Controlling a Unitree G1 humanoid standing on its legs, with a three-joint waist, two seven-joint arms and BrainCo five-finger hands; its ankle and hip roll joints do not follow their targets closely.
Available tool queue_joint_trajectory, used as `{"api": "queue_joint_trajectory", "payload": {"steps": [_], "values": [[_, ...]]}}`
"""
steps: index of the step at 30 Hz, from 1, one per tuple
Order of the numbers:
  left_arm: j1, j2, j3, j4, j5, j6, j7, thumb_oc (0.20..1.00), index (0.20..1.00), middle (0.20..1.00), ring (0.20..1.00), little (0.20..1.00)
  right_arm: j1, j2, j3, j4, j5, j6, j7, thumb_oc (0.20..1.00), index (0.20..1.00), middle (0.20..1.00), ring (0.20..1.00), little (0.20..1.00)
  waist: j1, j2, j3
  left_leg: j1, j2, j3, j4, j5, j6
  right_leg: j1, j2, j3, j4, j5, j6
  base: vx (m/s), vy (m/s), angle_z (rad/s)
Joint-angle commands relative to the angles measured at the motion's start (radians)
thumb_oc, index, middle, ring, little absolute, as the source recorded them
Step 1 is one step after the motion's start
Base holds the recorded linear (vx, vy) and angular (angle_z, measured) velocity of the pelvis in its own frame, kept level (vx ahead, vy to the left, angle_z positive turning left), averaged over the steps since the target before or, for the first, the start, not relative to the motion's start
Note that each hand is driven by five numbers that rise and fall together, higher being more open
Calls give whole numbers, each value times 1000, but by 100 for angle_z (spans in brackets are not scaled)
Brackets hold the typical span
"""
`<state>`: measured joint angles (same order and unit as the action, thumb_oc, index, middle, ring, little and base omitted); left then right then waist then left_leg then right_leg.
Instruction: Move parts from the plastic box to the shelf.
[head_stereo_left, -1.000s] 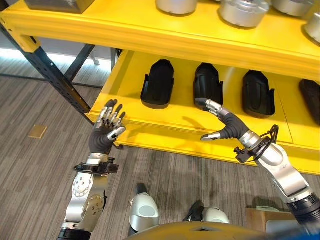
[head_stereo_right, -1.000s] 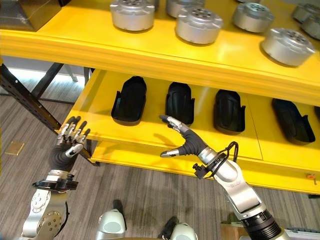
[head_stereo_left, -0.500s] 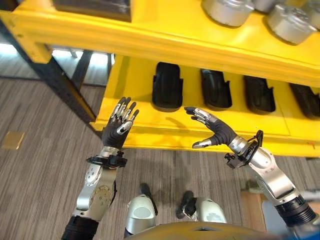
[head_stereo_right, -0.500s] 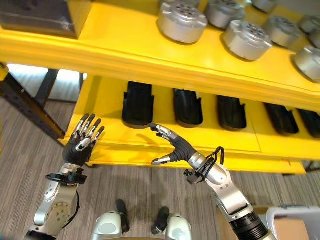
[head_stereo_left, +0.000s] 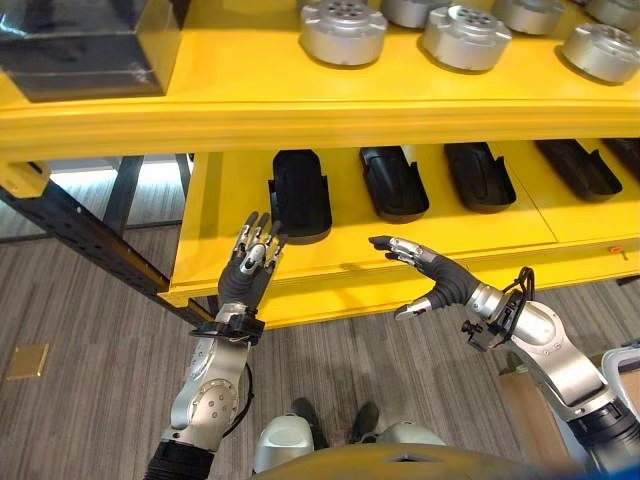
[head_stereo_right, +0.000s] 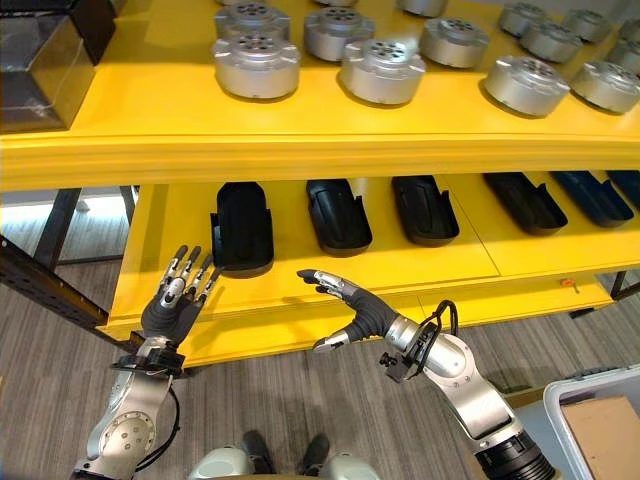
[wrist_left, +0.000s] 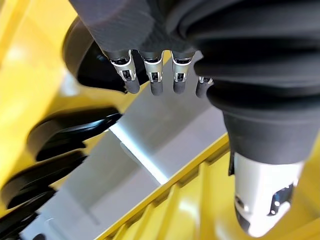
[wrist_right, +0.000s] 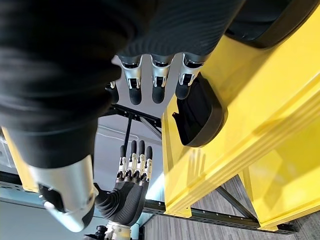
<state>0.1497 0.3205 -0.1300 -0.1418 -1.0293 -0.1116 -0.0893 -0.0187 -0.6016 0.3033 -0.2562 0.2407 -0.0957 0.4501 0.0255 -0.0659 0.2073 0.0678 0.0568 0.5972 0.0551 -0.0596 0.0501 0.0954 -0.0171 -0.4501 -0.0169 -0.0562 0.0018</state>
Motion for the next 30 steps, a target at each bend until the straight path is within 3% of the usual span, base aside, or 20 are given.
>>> {"api": "queue_joint_trajectory", "payload": {"steps": [1,4,7,10,11,12,13,15,17,18,23,26,30], "values": [[-19,12,-26,-51,41,-18,-44,1000,1000,1000,1000,1000,-29,21,-13,1,-24,-70,36,1000,1000,1000,1000,1000,17,-10,-3,5,3,-132,-60,62,-107,40,-9,31,55,-7,94,27,-108,-4],[-19,19,-27,-57,75,-67,-57,1000,1000,1000,1000,1000,-27,28,0,2,-27,-69,53,1000,1000,1000,1000,1000,12,-11,1,-10,3,-102,-1,32,-100,50,-14,14,50,-10,85,13,-128,-4],[-5,26,-5,-87,95,-115,-13,1000,1000,1000,1000,1000,-57,29,24,18,-47,-68,40,1000,1000,1000,1000,1000,36,-20,30,-79,27,-132,163,-27,-91,53,-31,29,82,-30,65,-26,-128,-19],[13,32,23,-116,166,-179,14,1000,1000,1000,1000,1000,-88,38,48,47,-24,-67,45,1000,1000,1000,1000,1000,50,-31,46,-86,103,-155,253,-48,-96,48,-47,30,131,-56,44,-19,22,-50],[24,38,37,-132,210,-215,44,1000,1000,1000,1000,1000,-95,36,53,61,-29,-75,44,1000,1000,1000,1000,1000,54,-38,45,-73,159,-175,281,-28,-113,42,-54,24,153,-70,31,5,110,-39],[25,38,40,-134,220,-221,58,1000,1000,1000,1000,1000,-96,37,59,65,-34,-76,41,1000,1000,1000,1000,1000,55,-38,43,-67,184,-181,286,-3,-125,41,-57,24,157,-74,26,-10,223,-30],[21,37,45,-137,250,-245,83,1000,1000,1000,1000,1000,-103,35,78,66,-30,-72,33,1000,1000,1000,1000,1000,57,-35,38,-75,256,-230,312,98,-169,34,-60,37,171,-88,11,-19,178,-8],[17,38,50,-134,297,-282,98,1000,1000,1000,1000,1000,-108,29,90,72,-28,-81,36,1000,1000,1000,1000,1000,60,-29,34,-78,269,-275,321,109,-173,20,-71,53,196,-102,7,-49,245,-8],[13,41,56,-129,312,-300,97,1000,1000,1000,1000,1000,-112,25,97,81,-25,-88,35,1000,1000,1000,1000,1000,63,-21,32,-65,262,-285,300,96,-170,11,-83,56,216,-109,13,-42,290,-31],[6,49,60,-125,323,-305,97,1000,1000,1000,1000,1000,-115,23,99,88,-32,-85,29,1000,1000,1000,1000,1000,59,-11,27,-31,249,-266,255,60,-164,3,-98,44,240,-114,23,-21,340,-29],[-16,80,55,-103,363,-335,48,1000,1000,1000,1000,1000,-94,32,89,102,-50,-57,23,1000,1000,1000,1000,1000,50,4,18,47,193,-224,127,-3,-147,3,-145,29,274,-99,63,15,320,16],[-20,93,44,-103,372,-326,4,1000,1000,1000,1000,1000,-101,36,96,119,-57,-48,32,1000,1000,1000,1000,1000,56,5,22,57,175,-228,99,-8,-139,1,-155,31,276,-89,78,7,219,36],[-5,131,33,-120,417,-383,-1,1000,1000,1000,1000,1000,-130,26,125,131,-81,-38,42,1000,1000,1000,1000,1000,89,4,40,48,163,-242,68,6,-137,-12,-171,18,271,-73,102,-33,119,13]]}}
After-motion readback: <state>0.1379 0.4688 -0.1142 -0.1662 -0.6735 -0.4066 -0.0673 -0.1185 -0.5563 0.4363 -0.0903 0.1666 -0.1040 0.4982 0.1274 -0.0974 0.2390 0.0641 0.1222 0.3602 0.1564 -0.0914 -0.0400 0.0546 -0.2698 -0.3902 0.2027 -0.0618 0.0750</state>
